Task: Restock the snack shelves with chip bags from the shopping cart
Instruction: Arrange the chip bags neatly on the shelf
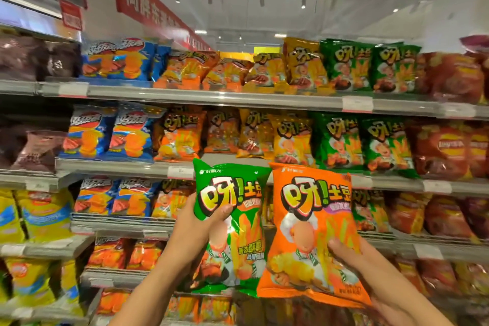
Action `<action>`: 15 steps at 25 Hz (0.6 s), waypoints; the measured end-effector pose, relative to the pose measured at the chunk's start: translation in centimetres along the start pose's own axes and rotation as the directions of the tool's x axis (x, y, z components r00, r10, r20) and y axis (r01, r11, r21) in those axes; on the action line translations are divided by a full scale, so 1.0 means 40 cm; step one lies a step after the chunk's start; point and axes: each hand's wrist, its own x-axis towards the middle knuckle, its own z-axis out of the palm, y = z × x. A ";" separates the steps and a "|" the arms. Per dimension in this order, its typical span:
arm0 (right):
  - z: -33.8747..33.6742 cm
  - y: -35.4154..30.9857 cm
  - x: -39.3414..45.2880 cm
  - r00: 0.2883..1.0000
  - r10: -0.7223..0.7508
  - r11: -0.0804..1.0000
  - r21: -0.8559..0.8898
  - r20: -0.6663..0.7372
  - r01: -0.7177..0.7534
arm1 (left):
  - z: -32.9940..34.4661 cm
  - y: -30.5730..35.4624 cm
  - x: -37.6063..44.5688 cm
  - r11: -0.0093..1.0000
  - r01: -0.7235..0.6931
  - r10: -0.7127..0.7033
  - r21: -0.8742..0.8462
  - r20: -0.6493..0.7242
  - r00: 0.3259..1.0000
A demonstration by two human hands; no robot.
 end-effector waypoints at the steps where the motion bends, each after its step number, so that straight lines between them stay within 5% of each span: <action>1: 0.031 0.000 0.015 1.000 -0.002 1.000 0.014 0.005 0.002 | -0.027 0.000 0.014 1.000 -0.003 0.003 0.022 -0.008 1.000; 15: 0.154 -0.009 0.318 0.992 -0.128 0.981 -0.147 0.001 0.126 | -0.169 -0.080 0.236 0.990 -0.002 0.022 0.141 -0.136 0.990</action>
